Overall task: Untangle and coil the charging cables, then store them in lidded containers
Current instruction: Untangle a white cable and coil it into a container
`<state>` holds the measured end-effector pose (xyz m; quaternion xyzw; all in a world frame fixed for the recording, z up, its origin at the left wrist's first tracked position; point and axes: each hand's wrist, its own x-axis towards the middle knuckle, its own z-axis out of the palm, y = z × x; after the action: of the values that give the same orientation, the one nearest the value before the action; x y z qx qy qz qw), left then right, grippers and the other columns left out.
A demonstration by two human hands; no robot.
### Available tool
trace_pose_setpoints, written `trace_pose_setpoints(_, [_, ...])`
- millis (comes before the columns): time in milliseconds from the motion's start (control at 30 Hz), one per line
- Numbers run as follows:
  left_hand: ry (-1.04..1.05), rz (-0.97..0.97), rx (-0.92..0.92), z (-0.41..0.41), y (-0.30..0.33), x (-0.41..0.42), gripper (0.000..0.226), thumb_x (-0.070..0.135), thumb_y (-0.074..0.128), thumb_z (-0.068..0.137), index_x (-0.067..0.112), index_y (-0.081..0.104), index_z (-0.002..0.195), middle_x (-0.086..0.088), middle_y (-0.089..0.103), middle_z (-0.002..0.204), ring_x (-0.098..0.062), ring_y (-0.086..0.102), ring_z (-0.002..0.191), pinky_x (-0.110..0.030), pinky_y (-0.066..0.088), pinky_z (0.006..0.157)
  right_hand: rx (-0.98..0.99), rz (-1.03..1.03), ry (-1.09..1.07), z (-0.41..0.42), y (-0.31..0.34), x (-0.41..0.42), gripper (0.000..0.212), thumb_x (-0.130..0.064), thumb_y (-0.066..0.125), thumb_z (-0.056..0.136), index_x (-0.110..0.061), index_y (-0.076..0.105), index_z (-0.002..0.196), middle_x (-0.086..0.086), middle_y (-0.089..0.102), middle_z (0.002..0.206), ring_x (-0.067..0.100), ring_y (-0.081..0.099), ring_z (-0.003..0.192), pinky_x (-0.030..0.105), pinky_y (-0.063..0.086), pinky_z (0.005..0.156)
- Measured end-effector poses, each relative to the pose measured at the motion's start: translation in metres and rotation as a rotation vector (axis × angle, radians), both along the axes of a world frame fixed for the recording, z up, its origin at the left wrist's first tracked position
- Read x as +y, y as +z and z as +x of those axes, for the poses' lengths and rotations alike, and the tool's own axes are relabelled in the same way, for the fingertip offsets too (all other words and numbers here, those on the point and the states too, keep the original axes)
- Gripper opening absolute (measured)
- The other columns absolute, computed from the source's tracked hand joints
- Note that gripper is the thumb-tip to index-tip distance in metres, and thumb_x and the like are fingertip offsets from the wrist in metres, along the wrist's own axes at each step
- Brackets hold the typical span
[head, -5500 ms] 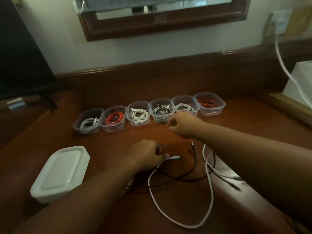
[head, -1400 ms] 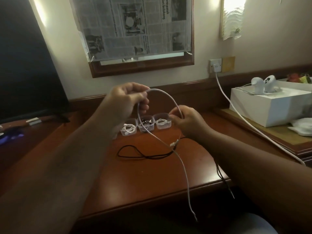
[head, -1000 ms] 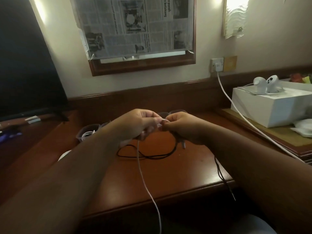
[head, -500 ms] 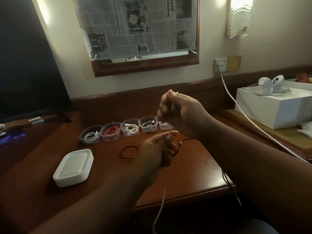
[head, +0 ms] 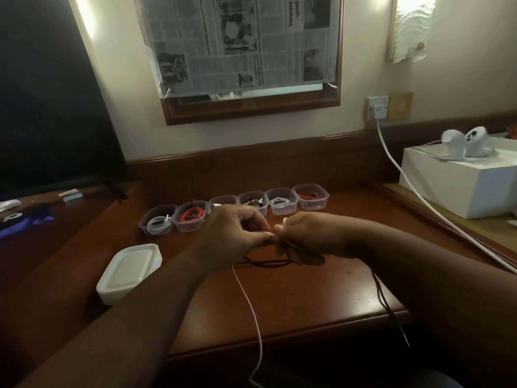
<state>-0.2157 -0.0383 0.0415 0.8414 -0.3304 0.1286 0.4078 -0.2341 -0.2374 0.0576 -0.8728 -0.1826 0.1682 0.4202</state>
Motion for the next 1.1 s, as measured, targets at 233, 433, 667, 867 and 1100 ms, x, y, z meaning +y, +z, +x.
trace_pose_setpoints(233, [-0.346, -0.741, 0.677, 0.0, -0.018, -0.015, 0.033, 0.038, 0.092, 0.058, 0.016, 0.072, 0.073, -0.005, 0.059, 0.065, -0.009, 0.051, 0.049, -0.018, 0.039, 0.044, 0.634, 0.817, 0.478, 0.003, 0.0, -0.003, 0.045, -0.036, 0.03, 0.104, -0.005, 0.061, 0.095, 0.006, 0.061, 0.065, 0.008, 0.052, 0.044, 0.018, 0.045, 0.046])
trace_pose_setpoints(433, [-0.109, -0.665, 0.807, -0.028, -0.031, -0.04, 0.021, 0.025, 0.06, 0.092, 0.018, 0.068, 0.109, -0.002, 0.061, 0.069, -0.012, 0.048, 0.051, -0.024, 0.037, 0.048, -0.246, 0.867, -0.033, 0.01, 0.0, 0.019, 0.032, -0.025, 0.04, 0.105, -0.008, 0.063, 0.119, 0.006, 0.071, 0.109, 0.016, 0.069, 0.102, 0.026, 0.056, 0.087])
trace_pose_setpoints(667, [0.095, 0.085, 0.236, -0.002, -0.009, 0.002, 0.007, 0.022, 0.072, 0.089, 0.016, 0.074, 0.093, 0.002, 0.067, 0.071, 0.0, 0.057, 0.053, -0.017, 0.045, 0.05, -0.208, -0.298, 0.015, 0.017, -0.012, 0.006, 0.034, -0.035, 0.034, 0.107, -0.016, 0.056, 0.09, -0.001, 0.062, 0.076, 0.012, 0.057, 0.062, 0.025, 0.045, 0.062])
trace_pose_setpoints(867, [-0.108, -0.579, 0.549, 0.005, -0.018, 0.0, 0.018, 0.024, 0.084, 0.07, 0.013, 0.072, 0.077, -0.001, 0.056, 0.056, -0.007, 0.04, 0.041, -0.017, 0.029, 0.039, 0.633, 0.771, 0.409, 0.011, -0.017, 0.001, 0.047, -0.039, 0.025, 0.106, -0.006, 0.057, 0.097, -0.003, 0.046, 0.05, 0.006, 0.038, 0.036, 0.019, 0.029, 0.039])
trace_pose_setpoints(1100, [-0.013, -0.661, 0.757, -0.027, -0.035, -0.039, 0.015, 0.025, 0.063, 0.09, 0.021, 0.069, 0.103, -0.003, 0.061, 0.068, -0.012, 0.043, 0.046, -0.022, 0.031, 0.045, -0.033, 1.152, -0.063, 0.008, -0.006, 0.03, 0.032, -0.029, 0.036, 0.106, -0.007, 0.059, 0.114, 0.003, 0.065, 0.083, 0.016, 0.063, 0.076, 0.03, 0.055, 0.072])
